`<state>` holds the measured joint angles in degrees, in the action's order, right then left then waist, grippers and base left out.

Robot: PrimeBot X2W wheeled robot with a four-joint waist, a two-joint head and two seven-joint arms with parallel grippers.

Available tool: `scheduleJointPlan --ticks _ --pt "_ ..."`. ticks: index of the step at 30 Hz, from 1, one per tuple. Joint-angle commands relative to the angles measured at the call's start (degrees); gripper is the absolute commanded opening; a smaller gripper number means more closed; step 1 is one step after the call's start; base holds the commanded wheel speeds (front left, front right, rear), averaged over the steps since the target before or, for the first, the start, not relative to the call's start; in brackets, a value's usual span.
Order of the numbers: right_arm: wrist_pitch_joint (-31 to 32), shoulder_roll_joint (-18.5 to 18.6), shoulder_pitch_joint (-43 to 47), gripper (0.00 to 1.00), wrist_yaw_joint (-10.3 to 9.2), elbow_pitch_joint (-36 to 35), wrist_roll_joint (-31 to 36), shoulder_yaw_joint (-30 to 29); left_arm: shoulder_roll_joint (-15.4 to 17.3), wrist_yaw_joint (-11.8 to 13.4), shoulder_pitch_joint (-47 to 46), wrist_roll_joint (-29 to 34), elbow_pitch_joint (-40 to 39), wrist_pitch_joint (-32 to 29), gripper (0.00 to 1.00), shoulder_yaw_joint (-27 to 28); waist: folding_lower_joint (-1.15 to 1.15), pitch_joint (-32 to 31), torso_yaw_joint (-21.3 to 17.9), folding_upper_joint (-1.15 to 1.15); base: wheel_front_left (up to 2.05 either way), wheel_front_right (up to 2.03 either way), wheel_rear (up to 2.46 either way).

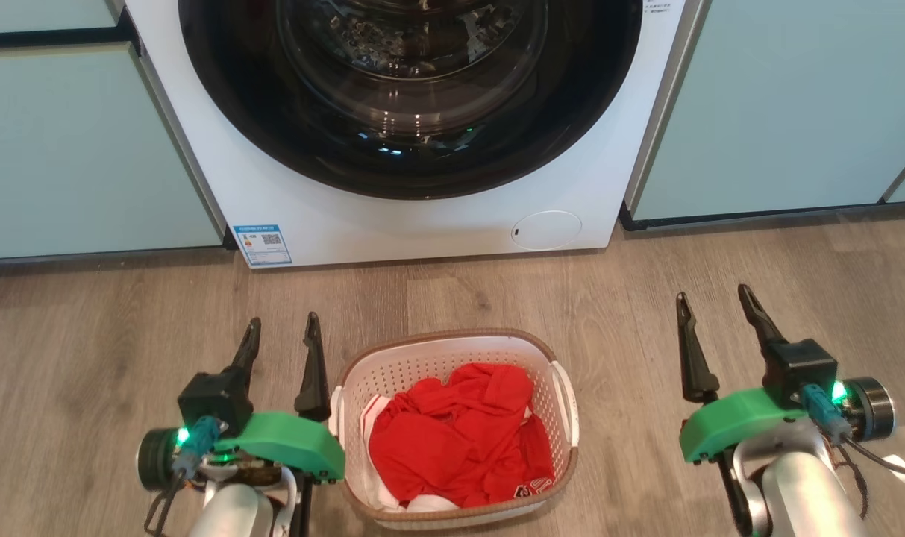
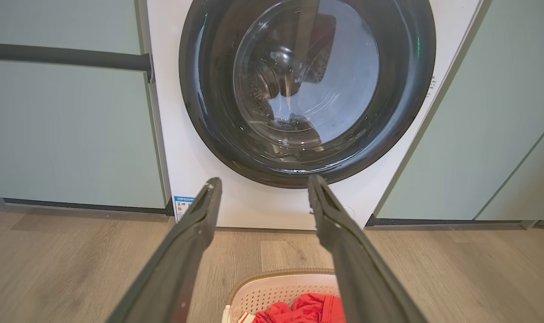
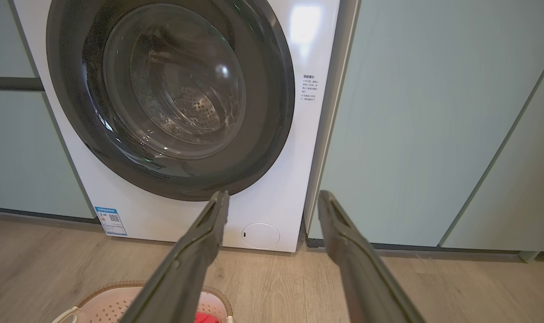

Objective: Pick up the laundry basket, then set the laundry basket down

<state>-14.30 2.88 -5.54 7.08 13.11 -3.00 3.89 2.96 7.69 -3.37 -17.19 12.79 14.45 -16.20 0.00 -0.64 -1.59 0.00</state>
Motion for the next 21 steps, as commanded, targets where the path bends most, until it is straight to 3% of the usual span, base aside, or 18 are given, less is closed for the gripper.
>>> scheduleJointPlan --ticks 1,21 --pt "-0.7 0.0 -2.29 1.0 0.41 -2.07 -0.79 1.47 -0.08 0.55 -1.88 1.23 -2.31 0.55 1.0 1.49 0.0 0.06 -0.03 0.0 0.0 0.0 0.0" --pt "-0.7 0.0 -2.46 1.0 0.41 -0.93 -0.51 2.74 -0.08 -0.66 -1.9 0.33 -0.04 0.55 1.0 0.84 0.0 0.36 -0.15 0.0 0.0 0.0 0.0"
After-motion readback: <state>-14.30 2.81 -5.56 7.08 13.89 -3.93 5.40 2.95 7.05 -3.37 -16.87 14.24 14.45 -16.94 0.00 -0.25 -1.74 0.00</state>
